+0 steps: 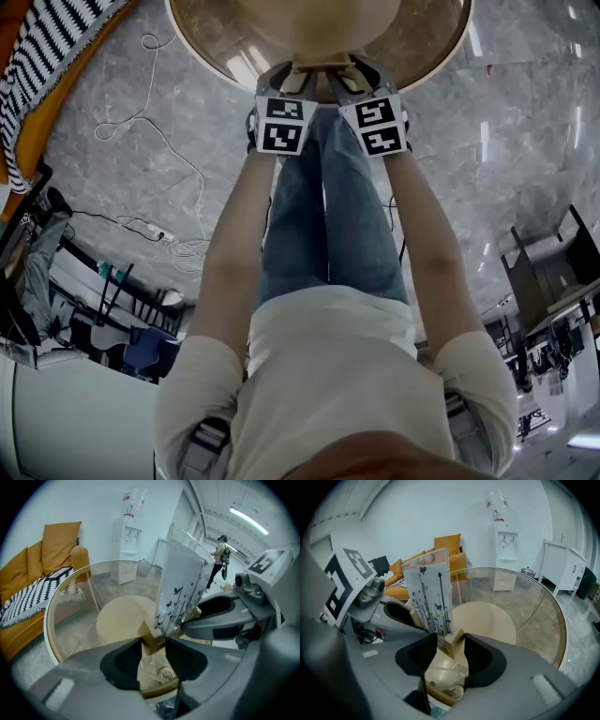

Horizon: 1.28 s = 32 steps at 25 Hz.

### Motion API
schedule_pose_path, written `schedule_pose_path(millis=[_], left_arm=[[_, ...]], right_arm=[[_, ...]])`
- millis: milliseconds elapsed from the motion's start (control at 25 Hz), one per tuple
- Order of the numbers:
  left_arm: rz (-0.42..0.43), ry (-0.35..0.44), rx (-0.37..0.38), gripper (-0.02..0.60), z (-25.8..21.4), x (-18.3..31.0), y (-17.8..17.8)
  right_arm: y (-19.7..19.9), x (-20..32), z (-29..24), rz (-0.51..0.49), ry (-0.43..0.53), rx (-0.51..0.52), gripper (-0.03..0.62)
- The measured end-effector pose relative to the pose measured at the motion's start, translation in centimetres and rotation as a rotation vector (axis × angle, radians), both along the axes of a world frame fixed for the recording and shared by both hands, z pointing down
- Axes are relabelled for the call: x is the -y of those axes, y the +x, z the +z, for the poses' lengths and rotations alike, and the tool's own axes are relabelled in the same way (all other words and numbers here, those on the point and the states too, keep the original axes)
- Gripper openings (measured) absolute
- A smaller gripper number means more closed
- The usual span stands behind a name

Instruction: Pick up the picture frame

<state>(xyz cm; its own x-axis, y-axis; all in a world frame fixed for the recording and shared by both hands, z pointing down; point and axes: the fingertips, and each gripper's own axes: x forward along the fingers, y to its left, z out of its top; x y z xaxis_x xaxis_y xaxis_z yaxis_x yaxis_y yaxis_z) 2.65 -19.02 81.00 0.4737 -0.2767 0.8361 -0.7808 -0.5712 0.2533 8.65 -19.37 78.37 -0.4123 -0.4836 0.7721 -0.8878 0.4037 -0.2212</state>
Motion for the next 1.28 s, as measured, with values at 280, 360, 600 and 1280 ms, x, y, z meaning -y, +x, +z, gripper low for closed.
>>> schedule_pose_path(millis=[280,360,600,1280], left_arm=[[-0.015,0.018,0.006,0.156,-1.5,0.4,-0.4],[-0.007,0.029,0.000,0.156,-2.5,0.3,-0.3],[-0.016,0.056,-0.025,0.155,-6.2,-0.6,-1.1],[0.012,0.171,-0.064,0.155,-19.9,-3.7,-3.7]], right_arm=[[-0.4,0.2,-1.6,0.041,0.021,-0.001,0.179],[-0.3,0.0,-2.6,0.045,0.029,-0.001,0.179],[-1.1,-0.9,-6.4,0.048,0.055,-0.015,0.178],[-3.8,-4.6,-20.2,0.111,0.184,-0.041,0.178]])
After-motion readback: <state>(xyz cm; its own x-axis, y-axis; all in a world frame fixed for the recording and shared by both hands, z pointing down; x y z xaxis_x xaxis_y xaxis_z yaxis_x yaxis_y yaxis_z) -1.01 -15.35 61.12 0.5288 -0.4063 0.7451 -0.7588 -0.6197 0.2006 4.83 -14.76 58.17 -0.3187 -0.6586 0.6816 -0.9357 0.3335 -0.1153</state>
